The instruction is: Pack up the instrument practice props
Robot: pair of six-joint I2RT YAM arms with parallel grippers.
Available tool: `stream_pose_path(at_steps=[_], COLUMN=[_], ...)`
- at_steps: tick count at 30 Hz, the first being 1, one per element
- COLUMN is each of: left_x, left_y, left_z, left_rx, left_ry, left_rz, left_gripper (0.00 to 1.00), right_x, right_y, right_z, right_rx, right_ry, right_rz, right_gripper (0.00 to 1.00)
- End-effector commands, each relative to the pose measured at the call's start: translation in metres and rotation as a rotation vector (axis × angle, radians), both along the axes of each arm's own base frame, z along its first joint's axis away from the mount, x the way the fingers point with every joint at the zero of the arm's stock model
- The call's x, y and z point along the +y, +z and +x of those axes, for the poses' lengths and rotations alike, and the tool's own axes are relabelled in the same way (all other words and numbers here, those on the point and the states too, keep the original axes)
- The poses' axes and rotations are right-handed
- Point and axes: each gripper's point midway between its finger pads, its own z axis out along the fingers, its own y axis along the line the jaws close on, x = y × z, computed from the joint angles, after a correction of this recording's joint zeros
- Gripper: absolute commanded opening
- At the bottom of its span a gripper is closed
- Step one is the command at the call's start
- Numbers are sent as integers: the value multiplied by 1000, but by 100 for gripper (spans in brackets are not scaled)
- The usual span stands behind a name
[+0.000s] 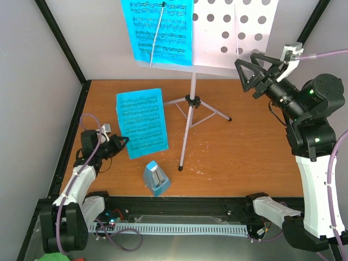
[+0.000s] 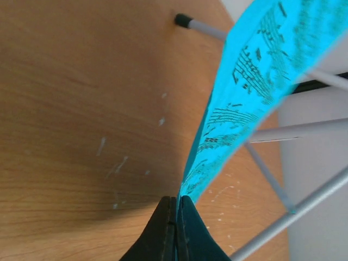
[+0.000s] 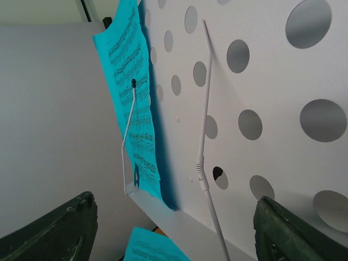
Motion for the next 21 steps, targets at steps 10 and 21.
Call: stream_pose_path(at_steps=[10,21], left_x=[18,47], left_y=[-59,-31], left_z=[8,12], left_rx=[74,20], left_ry=[58,195], left_rz=[105,234], left_gripper=[8,94], right_x=[-9,-5], right_y=[-5,-1], right_z=[-13,-16], right_rx=[-15,-25], right_ry=[-49,-19], right_rz=[-14,7], right_gripper=[83,87])
